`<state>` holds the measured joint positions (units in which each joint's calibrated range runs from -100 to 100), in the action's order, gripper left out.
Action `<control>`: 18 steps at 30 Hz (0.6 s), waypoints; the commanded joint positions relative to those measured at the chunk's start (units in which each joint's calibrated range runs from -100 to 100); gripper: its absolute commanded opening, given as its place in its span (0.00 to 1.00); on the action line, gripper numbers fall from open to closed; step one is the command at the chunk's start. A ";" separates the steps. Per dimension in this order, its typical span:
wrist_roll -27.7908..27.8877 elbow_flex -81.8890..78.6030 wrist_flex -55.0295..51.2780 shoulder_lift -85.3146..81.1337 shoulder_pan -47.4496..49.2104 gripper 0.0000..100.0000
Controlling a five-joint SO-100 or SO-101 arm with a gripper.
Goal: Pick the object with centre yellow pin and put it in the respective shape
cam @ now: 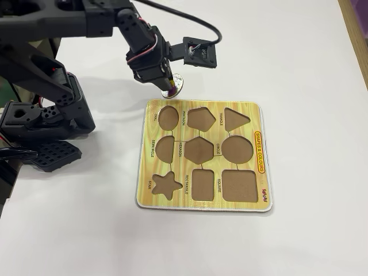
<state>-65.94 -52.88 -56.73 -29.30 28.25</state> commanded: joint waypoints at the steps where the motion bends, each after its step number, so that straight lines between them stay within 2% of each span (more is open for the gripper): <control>1: 4.38 0.45 -0.23 -2.84 -4.32 0.01; 12: 21.69 0.45 -0.23 -2.25 -13.50 0.01; 18: 23.26 -3.96 -0.32 -2.84 -14.68 0.01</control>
<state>-43.11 -55.22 -56.73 -30.50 14.22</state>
